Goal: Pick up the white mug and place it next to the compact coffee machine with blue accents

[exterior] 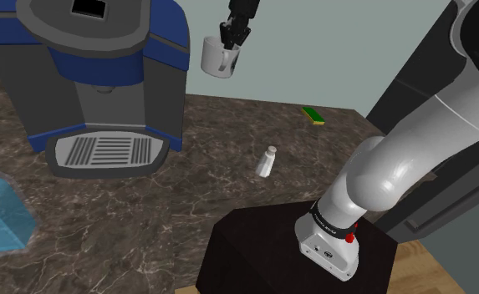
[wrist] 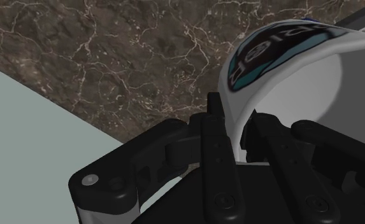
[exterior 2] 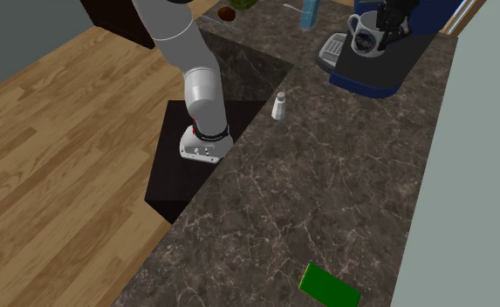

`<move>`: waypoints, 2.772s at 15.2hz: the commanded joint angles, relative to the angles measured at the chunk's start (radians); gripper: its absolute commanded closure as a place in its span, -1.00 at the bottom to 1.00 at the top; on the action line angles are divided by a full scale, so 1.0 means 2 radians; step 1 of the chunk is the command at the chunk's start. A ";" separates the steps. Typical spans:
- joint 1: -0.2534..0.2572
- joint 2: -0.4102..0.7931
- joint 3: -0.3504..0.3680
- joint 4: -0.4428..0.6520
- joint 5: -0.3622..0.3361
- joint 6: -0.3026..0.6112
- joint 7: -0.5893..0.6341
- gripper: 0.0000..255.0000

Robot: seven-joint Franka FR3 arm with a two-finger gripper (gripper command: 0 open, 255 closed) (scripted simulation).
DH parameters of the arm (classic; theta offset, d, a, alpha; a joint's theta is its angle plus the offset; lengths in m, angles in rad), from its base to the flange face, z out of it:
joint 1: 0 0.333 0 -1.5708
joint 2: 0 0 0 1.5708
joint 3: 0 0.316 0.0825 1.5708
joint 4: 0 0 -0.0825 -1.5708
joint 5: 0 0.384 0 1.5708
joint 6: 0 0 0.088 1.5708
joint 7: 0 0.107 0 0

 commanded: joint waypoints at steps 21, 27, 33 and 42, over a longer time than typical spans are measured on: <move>0.000 0.013 -0.001 -0.136 0.004 0.149 -0.009 1.00; 0.001 0.026 -0.001 -0.164 0.006 0.190 -0.012 1.00; 0.001 0.043 -0.001 -0.188 0.009 0.231 -0.016 1.00; 0.002 0.077 -0.002 -0.217 0.016 0.294 -0.024 1.00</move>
